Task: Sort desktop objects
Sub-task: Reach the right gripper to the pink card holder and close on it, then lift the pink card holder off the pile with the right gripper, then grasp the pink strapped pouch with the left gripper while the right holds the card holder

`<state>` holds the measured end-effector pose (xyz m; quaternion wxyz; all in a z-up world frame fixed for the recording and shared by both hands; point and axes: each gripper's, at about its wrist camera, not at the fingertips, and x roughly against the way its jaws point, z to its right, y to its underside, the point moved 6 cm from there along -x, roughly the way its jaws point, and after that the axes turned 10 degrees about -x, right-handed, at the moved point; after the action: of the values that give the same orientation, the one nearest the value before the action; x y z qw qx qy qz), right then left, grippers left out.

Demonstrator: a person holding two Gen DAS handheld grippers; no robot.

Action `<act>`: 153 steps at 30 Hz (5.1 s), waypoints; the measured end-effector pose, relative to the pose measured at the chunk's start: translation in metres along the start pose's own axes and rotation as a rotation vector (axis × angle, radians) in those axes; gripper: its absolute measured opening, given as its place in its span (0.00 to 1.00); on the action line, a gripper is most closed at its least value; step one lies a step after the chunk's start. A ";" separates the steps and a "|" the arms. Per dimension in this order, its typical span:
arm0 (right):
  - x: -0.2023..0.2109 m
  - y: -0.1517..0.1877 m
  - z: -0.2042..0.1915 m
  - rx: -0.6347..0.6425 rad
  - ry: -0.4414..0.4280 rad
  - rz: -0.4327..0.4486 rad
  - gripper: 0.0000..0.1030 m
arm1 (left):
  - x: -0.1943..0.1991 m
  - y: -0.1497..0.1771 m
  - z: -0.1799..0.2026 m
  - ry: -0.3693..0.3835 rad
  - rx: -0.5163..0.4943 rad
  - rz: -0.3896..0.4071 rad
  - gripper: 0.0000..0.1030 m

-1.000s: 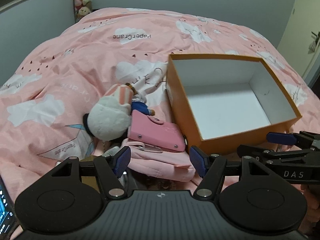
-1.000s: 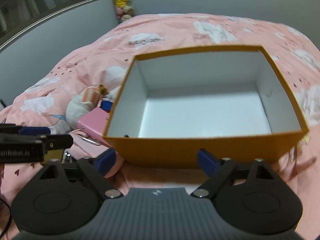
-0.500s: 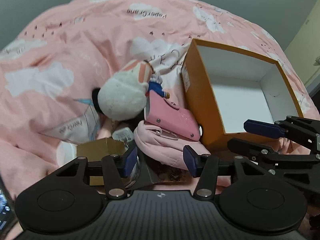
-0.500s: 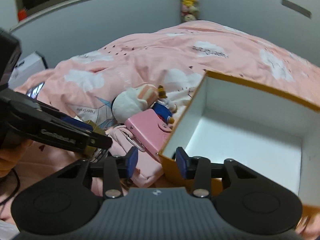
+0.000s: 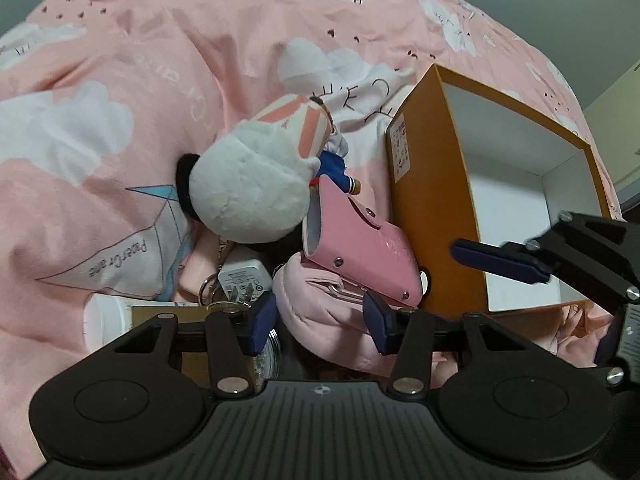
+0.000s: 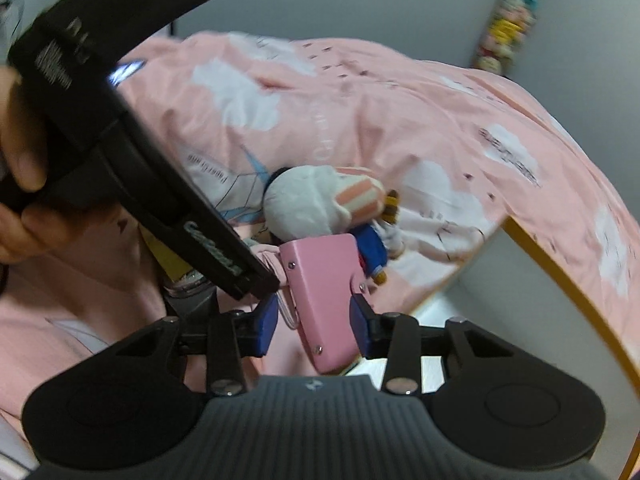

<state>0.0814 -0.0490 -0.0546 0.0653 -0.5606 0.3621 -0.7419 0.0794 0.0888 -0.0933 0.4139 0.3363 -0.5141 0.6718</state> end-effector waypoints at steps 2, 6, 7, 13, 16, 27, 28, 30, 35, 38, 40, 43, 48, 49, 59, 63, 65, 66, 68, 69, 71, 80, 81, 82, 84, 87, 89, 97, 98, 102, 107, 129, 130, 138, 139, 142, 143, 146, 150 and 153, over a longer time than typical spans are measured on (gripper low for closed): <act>-0.011 -0.003 -0.003 0.067 -0.006 -0.033 0.40 | -0.005 -0.002 -0.004 0.013 0.014 -0.011 0.52; -0.033 -0.006 -0.006 0.156 0.000 -0.092 0.40 | -0.010 -0.005 -0.011 0.036 0.033 -0.025 0.46; -0.038 -0.007 -0.006 0.172 0.003 -0.103 0.39 | -0.011 -0.006 -0.012 0.038 0.033 -0.026 0.45; -0.058 -0.010 -0.010 0.231 -0.007 -0.148 0.37 | -0.014 -0.011 -0.016 0.053 0.032 -0.024 0.41; -0.067 -0.010 -0.012 0.258 0.002 -0.159 0.37 | -0.015 -0.012 -0.016 0.048 0.017 -0.018 0.41; -0.067 -0.007 -0.017 0.298 0.078 -0.152 0.26 | -0.012 -0.010 -0.017 0.051 -0.001 0.016 0.33; -0.064 -0.007 -0.015 0.285 0.082 -0.146 0.24 | -0.011 -0.010 -0.017 0.054 0.002 0.024 0.32; -0.057 -0.009 -0.011 0.250 0.093 -0.130 0.22 | -0.007 -0.009 -0.017 0.051 0.004 0.043 0.28; -0.035 -0.014 -0.003 0.171 0.101 -0.086 0.19 | 0.014 -0.009 -0.009 0.038 -0.022 0.121 0.23; -0.019 -0.018 -0.001 0.113 0.093 -0.051 0.18 | 0.029 -0.008 -0.001 0.031 -0.041 0.160 0.23; -0.009 -0.019 0.003 0.062 0.080 -0.027 0.18 | 0.041 -0.007 0.004 0.031 -0.051 0.185 0.22; 0.007 -0.023 0.000 -0.022 0.049 0.008 0.18 | 0.059 -0.004 0.013 0.029 -0.067 0.221 0.22; 0.027 -0.009 -0.003 -0.129 0.016 0.051 0.18 | 0.076 0.009 0.026 0.021 -0.113 0.230 0.22; 0.029 -0.006 -0.005 -0.147 0.011 0.054 0.18 | 0.076 0.013 0.029 0.008 -0.130 0.227 0.22; 0.048 0.056 -0.010 -0.365 -0.017 0.011 0.18 | 0.066 0.041 0.052 -0.143 -0.270 0.240 0.22; 0.042 0.087 -0.004 -0.490 -0.040 -0.056 0.19 | 0.066 0.047 0.060 -0.112 -0.290 0.233 0.22; 0.042 0.099 -0.001 -0.546 -0.053 -0.078 0.19 | 0.070 0.049 0.064 -0.080 -0.293 0.238 0.22; 0.042 0.103 0.000 -0.567 -0.059 -0.079 0.19 | 0.072 0.049 0.066 -0.050 -0.289 0.239 0.22; 0.046 0.111 0.004 -0.606 -0.059 -0.082 0.20 | 0.076 0.051 0.068 -0.006 -0.277 0.243 0.22; 0.047 0.114 0.007 -0.620 -0.053 -0.087 0.21 | 0.077 0.051 0.068 0.011 -0.271 0.242 0.23; 0.047 0.120 0.011 -0.655 -0.046 -0.097 0.23 | 0.074 0.050 0.066 0.035 -0.249 0.229 0.23; 0.028 0.119 0.021 -0.665 -0.047 -0.127 0.29 | 0.031 0.032 0.050 0.153 -0.106 0.123 0.23; 0.026 0.118 0.023 -0.666 -0.056 -0.134 0.29 | 0.027 0.030 0.049 0.157 -0.098 0.104 0.23; 0.024 0.118 0.025 -0.669 -0.061 -0.141 0.30 | 0.024 0.028 0.048 0.161 -0.087 0.087 0.23; 0.018 0.119 0.030 -0.678 -0.060 -0.158 0.33 | 0.017 0.025 0.044 0.165 -0.052 0.048 0.26; 0.011 0.118 0.036 -0.692 -0.053 -0.166 0.35 | 0.010 0.027 0.037 0.128 0.001 0.007 0.49; 0.010 0.119 0.036 -0.707 -0.067 -0.165 0.36 | 0.008 0.030 0.033 0.094 0.013 -0.007 0.53; 0.014 0.130 0.021 -0.743 -0.137 -0.197 0.41 | 0.009 0.045 0.022 0.085 0.072 -0.050 0.58; 0.014 0.131 0.021 -0.748 -0.139 -0.199 0.41 | 0.007 0.046 0.021 0.079 0.080 -0.060 0.59; 0.016 0.124 0.036 -0.758 -0.094 -0.166 0.46 | 0.001 0.041 0.017 0.075 0.096 -0.075 0.59; 0.010 0.111 0.061 -0.796 -0.073 -0.134 0.45 | -0.005 0.035 0.018 0.074 0.077 -0.092 0.46; 0.052 0.101 0.009 -0.546 -0.005 -0.023 0.19 | 0.047 0.061 0.100 -0.112 -0.453 0.268 0.23; 0.049 0.107 0.007 -0.550 -0.011 -0.045 0.19 | 0.045 0.066 0.104 -0.111 -0.488 0.243 0.23; 0.053 0.127 0.003 -0.607 -0.092 -0.144 0.22 | 0.031 0.089 0.094 0.049 -0.400 0.033 0.25; 0.053 0.128 0.004 -0.622 -0.100 -0.148 0.23 | 0.031 0.088 0.092 0.062 -0.381 0.030 0.25; 0.053 0.125 0.006 -0.638 -0.111 -0.155 0.35 | 0.030 0.084 0.089 0.065 -0.370 0.019 0.26; 0.055 0.123 0.008 -0.643 -0.113 -0.151 0.44 | 0.030 0.085 0.089 0.064 -0.372 0.015 0.26; 0.055 0.110 0.017 -0.658 -0.117 -0.136 0.47 | 0.031 0.083 0.088 0.067 -0.358 0.007 0.29; 0.047 0.095 0.018 -0.626 -0.119 -0.145 0.47 | 0.033 0.080 0.081 0.073 -0.305 -0.001 0.48; 0.035 0.093 0.011 -0.581 -0.108 -0.182 0.46 | 0.039 0.074 0.073 0.082 -0.252 0.016 0.54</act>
<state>0.0491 -0.1395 -0.0825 -0.1452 -0.6246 0.5034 -0.5791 -0.0020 0.0164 -0.0710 0.4683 0.2495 -0.5798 0.6183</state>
